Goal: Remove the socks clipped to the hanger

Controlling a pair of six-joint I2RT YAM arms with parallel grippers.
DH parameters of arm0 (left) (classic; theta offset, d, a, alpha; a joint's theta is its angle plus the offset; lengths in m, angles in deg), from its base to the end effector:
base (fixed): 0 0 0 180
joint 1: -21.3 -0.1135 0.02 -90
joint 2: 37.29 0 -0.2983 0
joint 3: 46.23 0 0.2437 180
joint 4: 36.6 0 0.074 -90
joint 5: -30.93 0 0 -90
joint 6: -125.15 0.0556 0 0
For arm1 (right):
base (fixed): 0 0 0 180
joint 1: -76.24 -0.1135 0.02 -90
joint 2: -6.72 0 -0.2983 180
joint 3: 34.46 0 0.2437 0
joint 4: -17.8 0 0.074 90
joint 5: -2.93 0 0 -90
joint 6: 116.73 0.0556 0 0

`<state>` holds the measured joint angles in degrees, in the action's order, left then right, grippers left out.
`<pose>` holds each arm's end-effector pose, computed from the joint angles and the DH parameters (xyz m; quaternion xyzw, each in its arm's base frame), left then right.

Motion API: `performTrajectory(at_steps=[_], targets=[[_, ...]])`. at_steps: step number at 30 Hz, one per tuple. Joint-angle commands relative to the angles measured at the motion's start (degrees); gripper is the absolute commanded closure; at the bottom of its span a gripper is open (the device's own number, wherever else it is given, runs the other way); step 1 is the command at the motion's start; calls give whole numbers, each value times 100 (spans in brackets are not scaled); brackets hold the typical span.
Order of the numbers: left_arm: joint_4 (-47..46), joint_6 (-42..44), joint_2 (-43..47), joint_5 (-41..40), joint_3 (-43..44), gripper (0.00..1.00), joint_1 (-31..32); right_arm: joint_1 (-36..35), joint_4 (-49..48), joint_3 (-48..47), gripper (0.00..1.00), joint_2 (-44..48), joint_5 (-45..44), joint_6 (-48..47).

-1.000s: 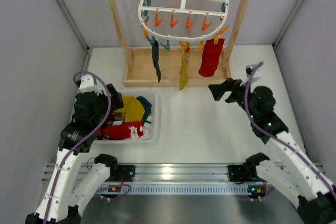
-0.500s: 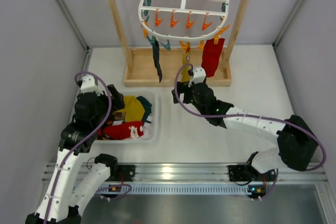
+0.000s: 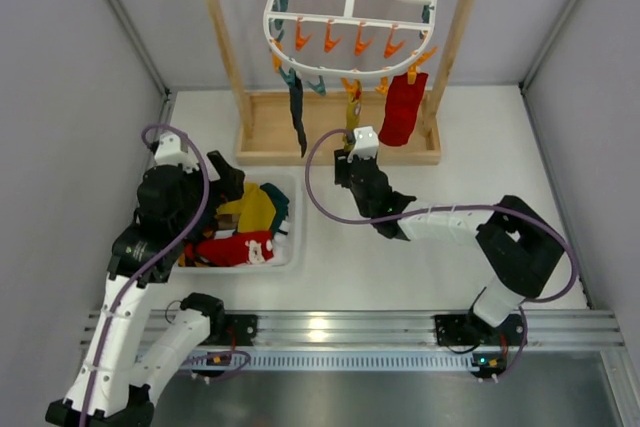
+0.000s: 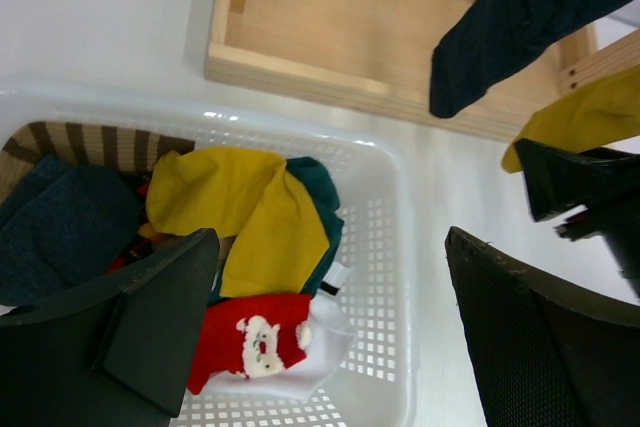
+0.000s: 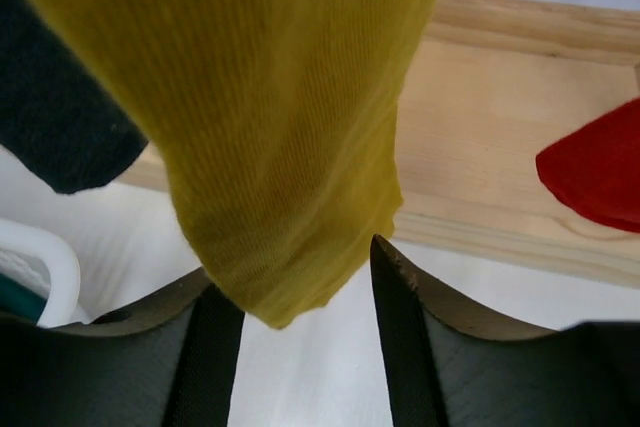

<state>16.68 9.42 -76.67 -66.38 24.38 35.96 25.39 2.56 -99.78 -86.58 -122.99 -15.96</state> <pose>0.1155 -0.0229 0.3806 -0.1153 0.8203 -0.1429 0.5417 0.2579 0.2652 0.2707 -0.0738 0.7641 0.0973 0.6334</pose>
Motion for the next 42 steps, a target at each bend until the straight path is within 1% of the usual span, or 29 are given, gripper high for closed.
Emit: performTrajectory(at_steps=[1, 7, 9, 10, 11, 12, 15, 17, 18, 19, 20, 21, 23, 24, 26, 27, 29, 30, 31, 33, 35, 36, 37, 38, 40, 42], targets=[[-290, -142, -140, 414, 612, 1, -24, -83, -1242, -8, 52, -179, -134, -408], [-290, -98, -404, 537, 1218, 1, -24, -83, -1664, 36, 56, -303, -161, -575], [-290, -55, -474, 608, 1368, 1, -24, -39, -1674, 9, 60, -364, -126, -549], [-290, -37, -553, 634, 1439, 1, -24, -22, -1673, 1, 64, -434, -117, -532], [-290, -19, -606, 626, 1605, 1, -24, -21, -1708, 0, 73, -461, -134, -523], [-290, -19, -659, 652, 1685, 1, -24, -21, -1770, 35, 86, -479, -126, -514], [-299, -28, -966, 985, 2115, 1, 2, -48, -1910, 114, 100, -497, -108, -523], [-299, -2, -1247, 908, 2335, 1, 81, -83, -1946, 150, 100, -435, -178, -497], [-299, 25, -1326, 794, 2571, 1, 247, -153, -1937, 167, 100, -400, -213, -505], [-290, 60, -1527, 601, 2669, 1, 370, -197, -1868, 150, 100, -330, -283, -488], [-290, 121, -1634, 208, 2800, 1, 528, -258, -1588, 98, 100, -295, -588, -409], [-290, 174, -1757, -49, 3019, 1, 973, -372, -1385, -42, 100, -225, -722, -374], [-282, 366, -2205, -602, 3284, 1, 1555, -478, -1208, -131, 100, -180, -1013, -303], [-273, 402, -2363, -1127, 3398, 1, 2089, -592, -1182, -158, 100, -163, -1065, -329], [-281, 595, -2767, -1797, 3802, 1, 2627, -698, -1155, -167, 100, -154, -1223, -382], [-273, 683, -2890, -2427, 3969, 1, 3144, -776, -1050, -201, 100, -136, -1259, -373], [-264, 876, -3303, -2809, 4444, 1, 3542, -847, -962, -211, 100, -93, -1312, -330], [-281, 956, -3444, -2924, 4584, 1, 3857, -935, -953, -211, 100, -66, -1338, -338], [-281, 1043, -3767, -3317, 4864, 2, 4009, -988, -909, -228, 100, -48, -1408, -382], [-264, 1342, -4103, -3758, 5077, 1, 4412, -1154, -778, -333, 100, -48, -1523, -391], [-264, 1483, -4455, -4189, 5297, 1, 4581, -1269, -681, -395, 100, -22, -1567, -443], [-273, 1501, -4613, -4234, 5350, 1, 4634, -1356, -645, -430, 100, 4, -1584, -444], [-281, 1519, -4684, -4322, 5403, 1, 4634, -1383, -628, -448, 100, 4, -1585, -444], [-273, 1606, -4780, -4584, 5560, 1, 4634, -1419, -523, -457, 100, 31, -1602, -383], [-264, 1686, -5034, -4665, 5710, 1, 4608, -1463, -339, -527, 100, 92, -1533, -199], [-264, 1747, -5272, -4534, 5964, 1, 4521, -1515, -232, -588, 100, 101, -1541, -180]])
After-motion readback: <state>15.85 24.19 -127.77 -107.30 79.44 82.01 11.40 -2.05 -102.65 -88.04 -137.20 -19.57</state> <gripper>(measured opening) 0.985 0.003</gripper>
